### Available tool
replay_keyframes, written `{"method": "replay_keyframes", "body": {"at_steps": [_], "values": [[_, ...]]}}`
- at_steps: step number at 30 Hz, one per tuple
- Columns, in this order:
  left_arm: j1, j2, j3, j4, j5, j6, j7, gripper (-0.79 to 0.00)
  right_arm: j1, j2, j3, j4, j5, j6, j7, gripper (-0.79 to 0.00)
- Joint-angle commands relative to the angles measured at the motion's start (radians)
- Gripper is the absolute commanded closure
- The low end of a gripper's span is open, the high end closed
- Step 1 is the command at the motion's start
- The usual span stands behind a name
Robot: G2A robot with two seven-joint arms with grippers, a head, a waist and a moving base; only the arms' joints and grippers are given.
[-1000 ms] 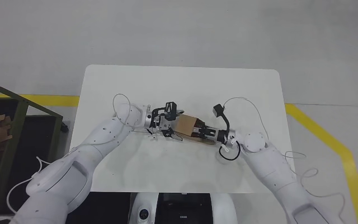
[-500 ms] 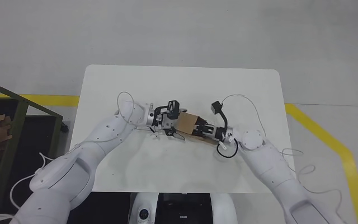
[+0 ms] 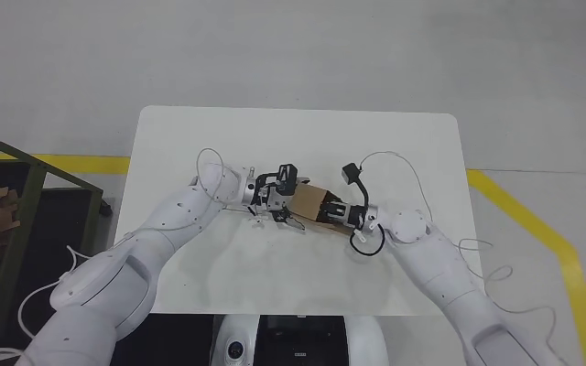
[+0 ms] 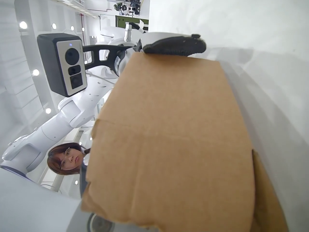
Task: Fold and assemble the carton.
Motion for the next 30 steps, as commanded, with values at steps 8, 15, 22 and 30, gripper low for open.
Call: {"method": "replay_keyframes", "body": {"at_steps": [8,15,22,30], "values": [[-0.001,0.002,0.001,-0.012,0.011,0.003,0.011,-0.785,-0.004,-0.002,0.001,-0.01,-0.031,0.018,-0.023,0.0],[0.001,0.008,-0.01,0.012,0.005,0.006,0.006,-0.785,-0.022,0.009,0.032,-0.01,0.012,0.01,0.035,0.0],[0.006,0.021,-0.029,0.043,0.002,0.013,0.011,-0.785,-0.031,0.026,0.077,0.017,0.069,0.038,0.137,0.0],[0.02,0.039,-0.044,0.027,0.012,0.021,0.015,-0.785,-0.015,0.034,0.088,0.043,0.079,0.093,0.223,0.0]]}}
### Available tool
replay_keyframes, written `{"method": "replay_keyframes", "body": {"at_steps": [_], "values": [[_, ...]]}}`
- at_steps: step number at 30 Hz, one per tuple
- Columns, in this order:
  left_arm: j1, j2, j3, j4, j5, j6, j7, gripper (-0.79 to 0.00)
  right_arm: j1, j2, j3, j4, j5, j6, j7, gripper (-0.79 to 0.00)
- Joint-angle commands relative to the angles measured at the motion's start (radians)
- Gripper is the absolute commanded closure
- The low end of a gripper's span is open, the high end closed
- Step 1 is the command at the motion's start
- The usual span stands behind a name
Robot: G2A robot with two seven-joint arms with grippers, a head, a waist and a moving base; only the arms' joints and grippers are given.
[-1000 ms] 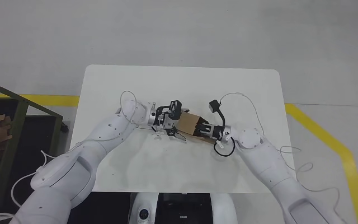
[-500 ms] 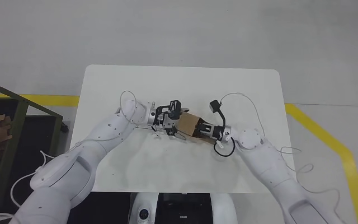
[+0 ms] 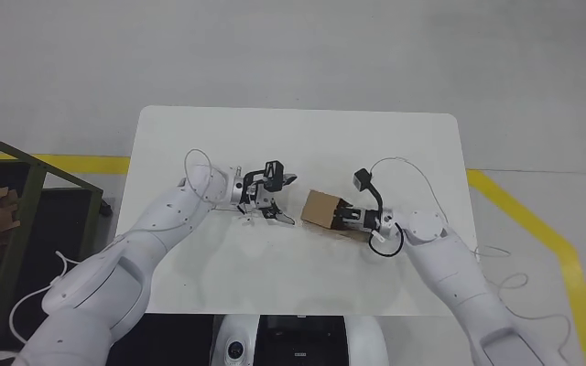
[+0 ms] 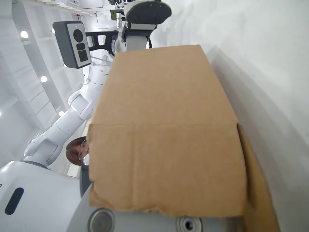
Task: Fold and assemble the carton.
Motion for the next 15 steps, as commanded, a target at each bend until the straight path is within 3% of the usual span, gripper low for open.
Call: {"method": "replay_keyframes", "body": {"at_steps": [1,15], "values": [[0.004,0.003,-0.003,-0.008,0.0,0.002,-0.003,-0.785,0.002,0.001,0.001,0.005,0.0,0.005,0.006,0.0],[0.029,0.028,-0.032,-0.078,0.0,0.0,-0.018,-0.785,0.026,-0.008,0.013,0.069,0.175,-0.005,0.173,0.0]]}}
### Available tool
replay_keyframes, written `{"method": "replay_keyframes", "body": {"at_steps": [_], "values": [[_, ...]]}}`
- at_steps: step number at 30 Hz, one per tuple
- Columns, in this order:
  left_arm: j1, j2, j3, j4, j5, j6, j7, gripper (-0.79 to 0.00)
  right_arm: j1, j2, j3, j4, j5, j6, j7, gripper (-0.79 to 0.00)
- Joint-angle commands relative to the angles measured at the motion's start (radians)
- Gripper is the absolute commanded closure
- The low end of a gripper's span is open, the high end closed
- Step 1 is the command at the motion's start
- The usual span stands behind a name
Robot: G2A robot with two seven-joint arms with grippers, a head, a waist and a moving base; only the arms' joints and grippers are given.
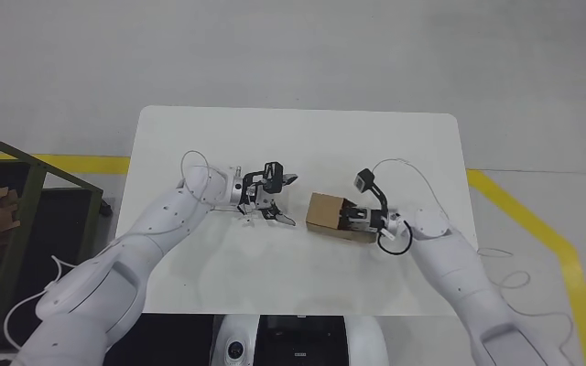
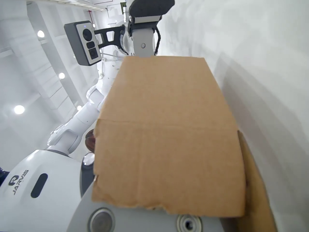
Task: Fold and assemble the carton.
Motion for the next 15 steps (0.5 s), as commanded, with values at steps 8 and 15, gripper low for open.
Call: {"method": "replay_keyframes", "body": {"at_steps": [8,15], "values": [[0.014,0.021,-0.016,-0.082,0.019,-0.021,0.033,-0.785,0.012,-0.005,0.003,0.006,0.073,-0.019,0.095,0.0],[0.025,0.038,0.001,-0.163,0.042,-0.027,0.069,-0.785,0.004,-0.003,0.009,-0.038,0.094,-0.029,0.115,0.0]]}}
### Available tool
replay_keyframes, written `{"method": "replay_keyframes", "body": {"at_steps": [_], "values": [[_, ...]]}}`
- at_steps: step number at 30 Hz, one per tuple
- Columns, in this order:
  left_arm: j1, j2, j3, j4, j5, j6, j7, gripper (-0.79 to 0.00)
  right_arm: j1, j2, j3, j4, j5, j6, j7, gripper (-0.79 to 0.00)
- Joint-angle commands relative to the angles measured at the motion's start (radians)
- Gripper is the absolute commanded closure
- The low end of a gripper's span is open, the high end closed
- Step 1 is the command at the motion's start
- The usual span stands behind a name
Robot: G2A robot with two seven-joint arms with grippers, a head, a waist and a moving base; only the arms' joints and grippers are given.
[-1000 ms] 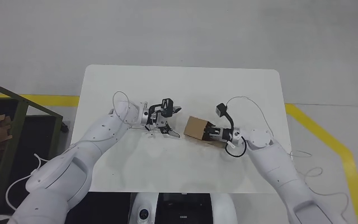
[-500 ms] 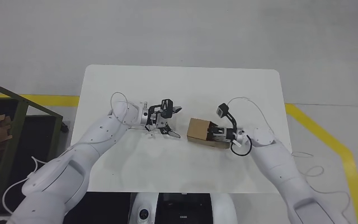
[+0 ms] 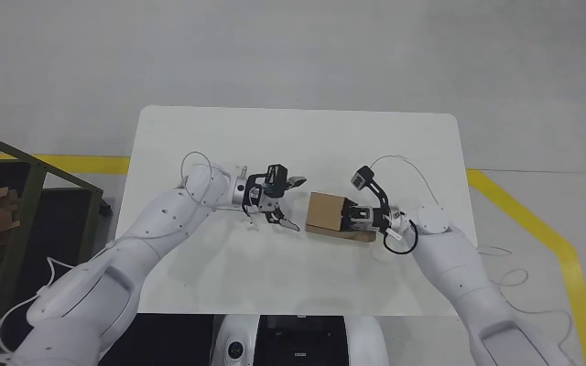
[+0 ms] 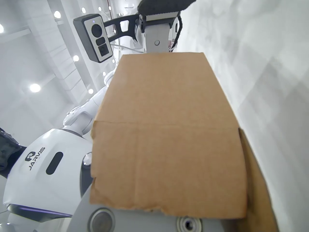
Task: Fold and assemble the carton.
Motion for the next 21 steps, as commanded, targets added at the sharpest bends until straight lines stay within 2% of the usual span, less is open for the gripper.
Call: {"method": "replay_keyframes", "body": {"at_steps": [1,9,21], "values": [[0.0,0.002,0.011,-0.018,0.0,0.0,0.004,-0.785,-0.005,0.001,0.002,-0.015,0.002,-0.003,0.0,0.0],[-0.012,0.006,0.046,-0.067,-0.026,0.0,0.017,-0.785,-0.034,0.005,0.014,-0.081,0.004,-0.015,-0.026,0.0],[-0.029,0.016,0.08,-0.084,-0.102,0.0,0.019,-0.785,-0.059,0.006,0.018,-0.134,0.026,-0.022,-0.028,0.0]]}}
